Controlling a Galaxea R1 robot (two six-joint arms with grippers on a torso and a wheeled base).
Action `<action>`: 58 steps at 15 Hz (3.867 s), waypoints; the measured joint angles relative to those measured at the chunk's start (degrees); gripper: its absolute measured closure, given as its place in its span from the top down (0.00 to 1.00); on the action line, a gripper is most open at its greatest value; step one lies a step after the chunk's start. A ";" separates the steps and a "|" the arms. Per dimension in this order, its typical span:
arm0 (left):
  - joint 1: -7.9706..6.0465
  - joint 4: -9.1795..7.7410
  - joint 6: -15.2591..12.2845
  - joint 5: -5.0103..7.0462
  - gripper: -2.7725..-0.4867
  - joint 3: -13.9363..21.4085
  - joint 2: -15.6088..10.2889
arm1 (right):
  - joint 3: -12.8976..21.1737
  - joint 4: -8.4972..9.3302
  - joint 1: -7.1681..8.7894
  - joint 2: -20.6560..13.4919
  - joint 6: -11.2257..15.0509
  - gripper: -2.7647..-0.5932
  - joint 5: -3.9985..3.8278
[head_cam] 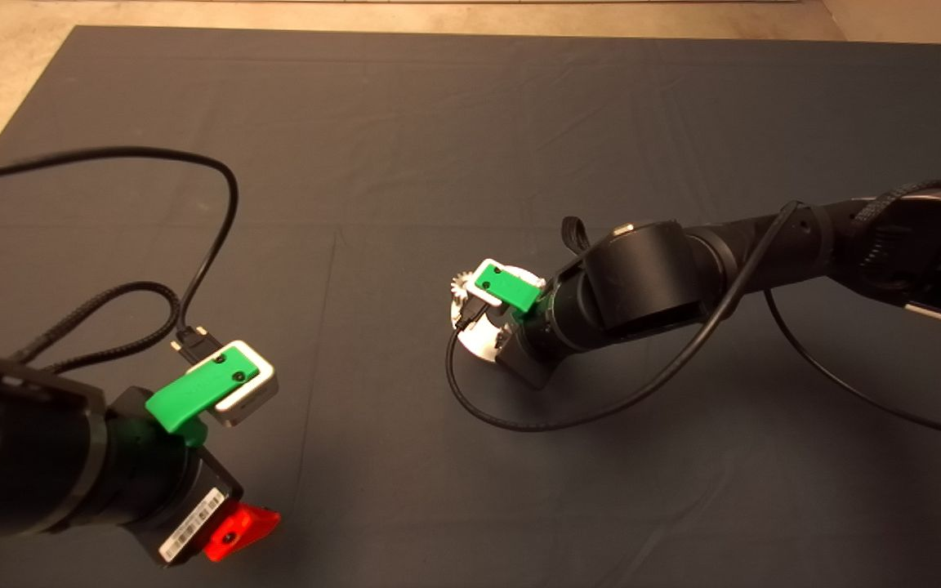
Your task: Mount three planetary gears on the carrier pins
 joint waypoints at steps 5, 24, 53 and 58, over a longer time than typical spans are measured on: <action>0.00 0.00 0.00 0.02 1.00 0.00 -0.02 | -0.11 -0.02 0.00 -0.10 -0.83 0.20 0.00; 0.00 0.00 0.00 0.00 1.00 0.00 -0.05 | -0.40 -0.41 0.00 -0.49 -1.88 0.19 0.05; -0.13 0.00 -0.02 0.02 1.00 0.00 -0.52 | 0.32 -0.61 -0.80 -0.85 -2.46 0.19 -0.06; -0.13 0.00 0.00 0.02 1.00 0.00 -0.66 | 0.11 -0.71 -0.78 -0.63 -2.49 0.19 -0.24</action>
